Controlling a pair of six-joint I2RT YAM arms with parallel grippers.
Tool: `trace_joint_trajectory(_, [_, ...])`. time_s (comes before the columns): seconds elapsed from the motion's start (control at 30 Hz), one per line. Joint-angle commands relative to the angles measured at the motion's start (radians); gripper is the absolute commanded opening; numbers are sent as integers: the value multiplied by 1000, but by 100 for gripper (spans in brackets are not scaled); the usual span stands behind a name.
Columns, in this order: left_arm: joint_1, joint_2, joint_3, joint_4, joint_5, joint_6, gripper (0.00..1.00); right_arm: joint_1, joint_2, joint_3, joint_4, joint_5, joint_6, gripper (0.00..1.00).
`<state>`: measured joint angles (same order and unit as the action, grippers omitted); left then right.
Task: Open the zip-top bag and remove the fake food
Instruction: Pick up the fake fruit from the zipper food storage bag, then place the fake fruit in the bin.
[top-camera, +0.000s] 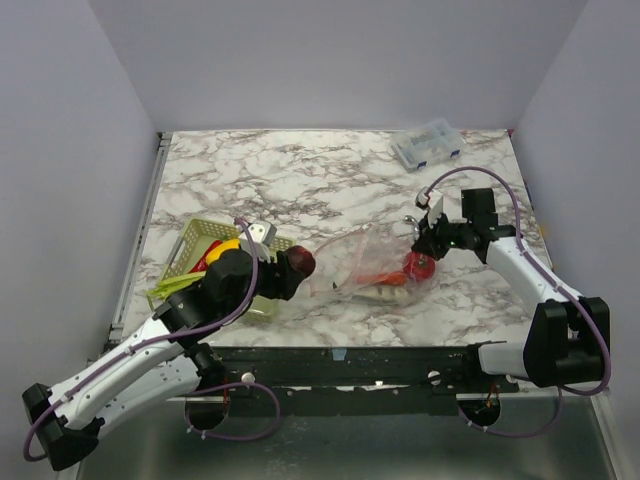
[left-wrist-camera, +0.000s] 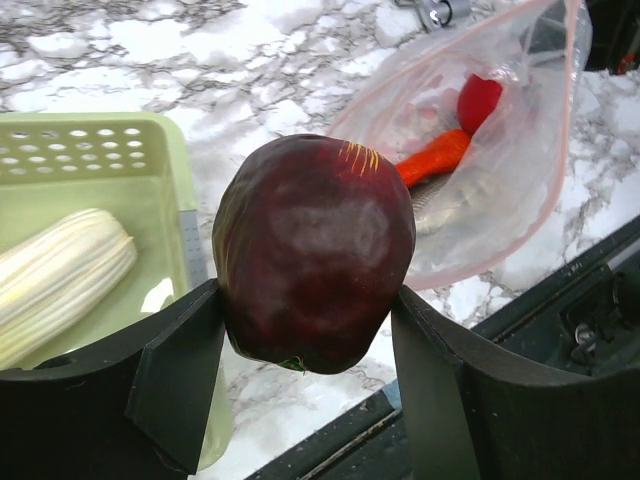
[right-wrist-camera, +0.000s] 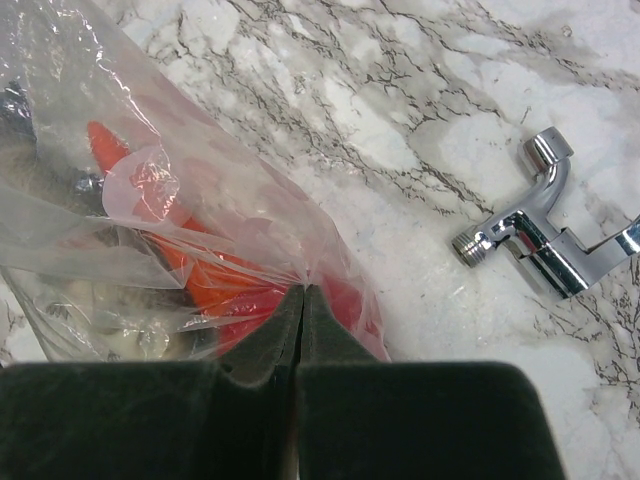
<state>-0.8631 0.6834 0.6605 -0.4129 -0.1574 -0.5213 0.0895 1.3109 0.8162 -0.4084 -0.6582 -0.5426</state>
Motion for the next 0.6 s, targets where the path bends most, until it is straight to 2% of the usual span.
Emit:
trace_joint_trajectory(0.0, [54, -48, -29, -33, -55, -24, 0, -7, 8, -6, 5, 23, -13, 0])
trace_joint_trajectory(0.27, [170, -94, -43, -32, -92, -23, 0, -7, 11, -6, 5, 25, -14, 0])
trace_joint_trajectory(0.57, [343, -37, -66, 8, -88, -41, 0, -7, 14, -6, 5, 26, -16, 0])
